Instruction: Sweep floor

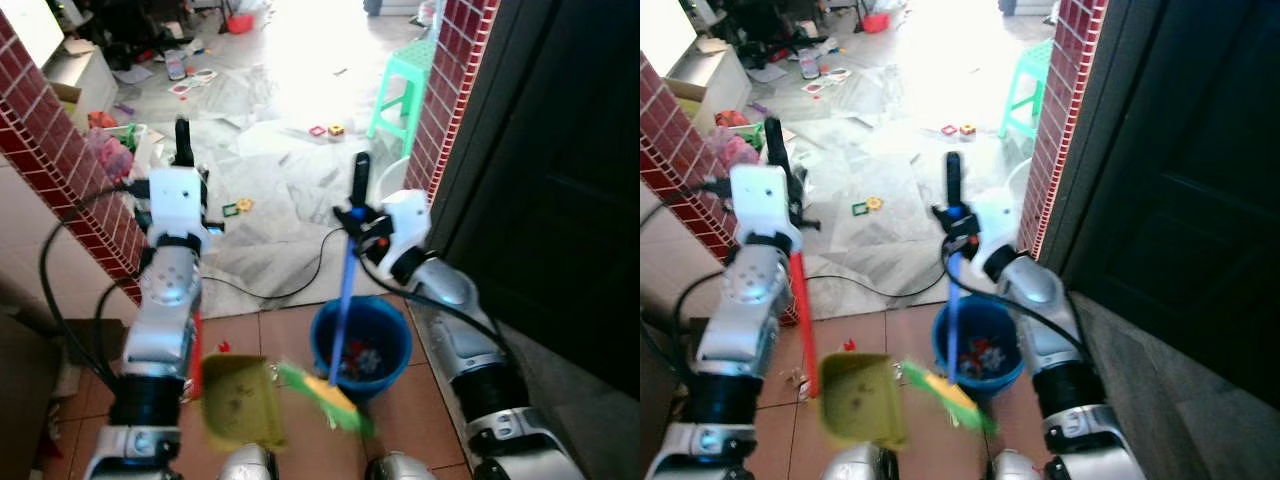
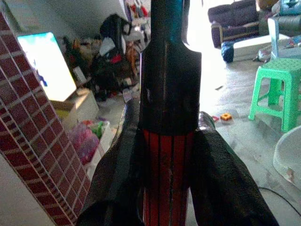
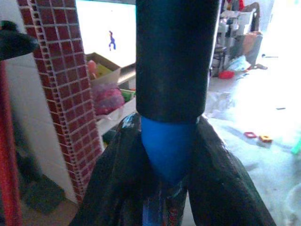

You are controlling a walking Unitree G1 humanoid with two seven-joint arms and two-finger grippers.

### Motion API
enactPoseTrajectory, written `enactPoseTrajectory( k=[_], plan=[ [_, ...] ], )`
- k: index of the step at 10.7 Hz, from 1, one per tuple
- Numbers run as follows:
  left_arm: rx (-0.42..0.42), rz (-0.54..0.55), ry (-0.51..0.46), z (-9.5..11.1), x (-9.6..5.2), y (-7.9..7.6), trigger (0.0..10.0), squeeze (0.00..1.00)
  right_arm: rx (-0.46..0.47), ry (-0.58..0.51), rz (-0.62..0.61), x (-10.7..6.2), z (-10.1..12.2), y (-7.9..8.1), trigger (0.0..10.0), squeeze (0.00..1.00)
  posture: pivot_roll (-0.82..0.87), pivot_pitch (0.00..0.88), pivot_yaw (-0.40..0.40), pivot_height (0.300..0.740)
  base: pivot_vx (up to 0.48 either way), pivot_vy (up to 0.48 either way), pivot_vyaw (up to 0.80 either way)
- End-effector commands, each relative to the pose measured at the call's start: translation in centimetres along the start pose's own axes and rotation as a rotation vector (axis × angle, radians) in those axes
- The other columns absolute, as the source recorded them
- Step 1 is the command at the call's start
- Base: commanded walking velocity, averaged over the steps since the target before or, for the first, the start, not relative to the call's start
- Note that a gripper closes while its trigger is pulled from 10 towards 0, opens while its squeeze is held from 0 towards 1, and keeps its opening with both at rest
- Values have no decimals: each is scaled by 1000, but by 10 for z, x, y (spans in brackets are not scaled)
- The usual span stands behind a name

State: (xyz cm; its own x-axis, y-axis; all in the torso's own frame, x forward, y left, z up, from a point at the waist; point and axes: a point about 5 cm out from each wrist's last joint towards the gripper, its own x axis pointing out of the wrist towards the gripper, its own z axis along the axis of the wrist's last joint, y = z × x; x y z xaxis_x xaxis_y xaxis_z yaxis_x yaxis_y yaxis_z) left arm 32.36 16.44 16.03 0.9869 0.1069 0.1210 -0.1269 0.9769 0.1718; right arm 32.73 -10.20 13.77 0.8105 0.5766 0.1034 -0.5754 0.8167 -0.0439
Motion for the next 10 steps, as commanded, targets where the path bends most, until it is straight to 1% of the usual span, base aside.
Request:
enactPoseTrajectory(
  k=[1, 2, 3, 4, 5, 7, 8, 9, 10],
  plan=[
    [-2, 13, -20, 7, 0, 3, 10000, 0, -78, -41, -10, 1, 12, -5, 10000, 0, -82, 39, 63, 740, 0, 0, 0],
    [-48, -19, 25, 0, -5, -5, 10000, 0, -150, -51, -25, 0, 13, -8, 10000, 0, -85, 35, 66, 740, 0, 0, 0],
    [-81, -31, 62, -6, -9, -11, 10000, 0, -257, -57, -33, -1, 14, -8, 10000, 0, -85, 33, 69, 740, 0, 0, 0],
    [-74, -40, 67, -10, -13, -15, 10000, 0, -237, -70, -70, -1, 14, -10, 10000, 0, -86, 31, 71, 740, 0, 0, 0],
    [-92, -43, 98, -21, -18, -17, 10000, 0, -236, -75, -103, -1, 13, -12, 10000, 0, -84, 28, 72, 740, 0, 0, 0],
    [-117, -30, 122, -38, -26, -16, 10000, 0, -245, -67, -128, -3, 7, -14, 10000, 0, -87, 29, 72, 740, 0, 0, 0],
    [-101, -27, 140, -42, -26, -19, 10000, 0, -227, -49, -148, -5, 2, -16, 10000, 0, -84, 26, 70, 740, 0, 0, 0],
    [-107, -20, 152, -43, -27, -23, 10000, 0, -178, -39, -173, -6, -2, -19, 10000, 0, -84, 22, 71, 740, 0, 0, 0],
    [-142, -2, 168, -44, -28, -24, 10000, 0, -118, -49, -177, -6, -1, -17, 10000, 0, -85, 17, 77, 740, 0, 0, 0]
  ],
)
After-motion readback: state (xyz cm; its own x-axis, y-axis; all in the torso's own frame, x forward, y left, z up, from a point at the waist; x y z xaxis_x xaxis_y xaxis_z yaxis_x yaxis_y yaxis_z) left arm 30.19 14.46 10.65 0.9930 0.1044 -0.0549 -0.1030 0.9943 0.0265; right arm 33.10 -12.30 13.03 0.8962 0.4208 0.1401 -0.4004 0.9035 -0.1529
